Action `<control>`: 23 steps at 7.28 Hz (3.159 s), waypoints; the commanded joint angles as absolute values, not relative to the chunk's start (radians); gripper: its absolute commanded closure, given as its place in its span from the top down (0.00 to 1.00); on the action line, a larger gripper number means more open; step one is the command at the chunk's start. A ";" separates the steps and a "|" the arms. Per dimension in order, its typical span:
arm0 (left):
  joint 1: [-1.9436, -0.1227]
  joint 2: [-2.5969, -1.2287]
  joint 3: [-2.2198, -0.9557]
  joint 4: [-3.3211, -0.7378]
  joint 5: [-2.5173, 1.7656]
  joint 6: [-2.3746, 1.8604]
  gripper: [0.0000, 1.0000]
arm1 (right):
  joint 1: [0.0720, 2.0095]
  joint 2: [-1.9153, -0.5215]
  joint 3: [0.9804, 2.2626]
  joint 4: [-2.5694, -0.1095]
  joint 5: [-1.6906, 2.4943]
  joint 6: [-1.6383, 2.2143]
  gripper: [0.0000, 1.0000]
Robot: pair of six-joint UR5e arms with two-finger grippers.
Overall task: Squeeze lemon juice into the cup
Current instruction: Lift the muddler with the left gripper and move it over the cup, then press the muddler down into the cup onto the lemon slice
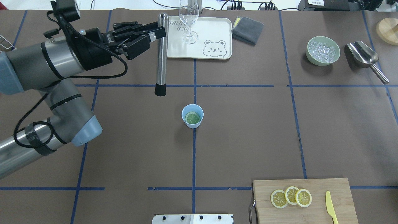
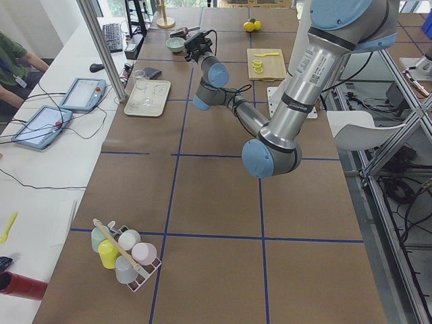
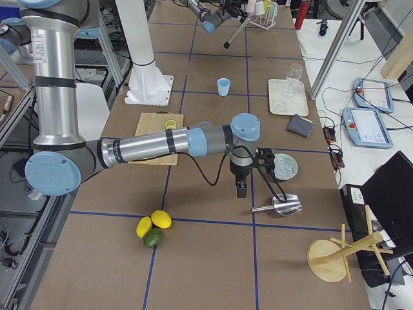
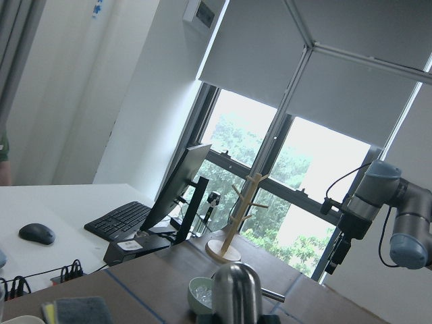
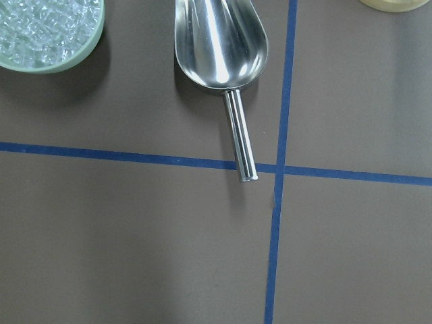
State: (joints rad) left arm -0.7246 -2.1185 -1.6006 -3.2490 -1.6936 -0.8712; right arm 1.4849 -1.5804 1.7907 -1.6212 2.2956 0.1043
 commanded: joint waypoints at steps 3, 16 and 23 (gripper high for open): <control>-0.548 -2.201 -1.424 -3.467 -1.524 -0.672 0.00 | 1.537 -1.629 1.789 -1.617 2.349 0.049 1.00; -0.387 -2.207 -1.224 -3.540 -1.269 -0.396 0.00 | 1.542 -1.629 1.789 -1.615 2.339 0.048 1.00; -0.434 -2.217 -1.316 -3.530 -1.278 -0.423 0.00 | 1.542 -1.628 1.790 -1.615 2.339 0.049 1.00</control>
State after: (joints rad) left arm -0.4036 -2.2176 -1.2880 -3.5316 -1.2739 -0.4054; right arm 1.5414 -1.6280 1.7895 -1.6153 2.3393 0.0491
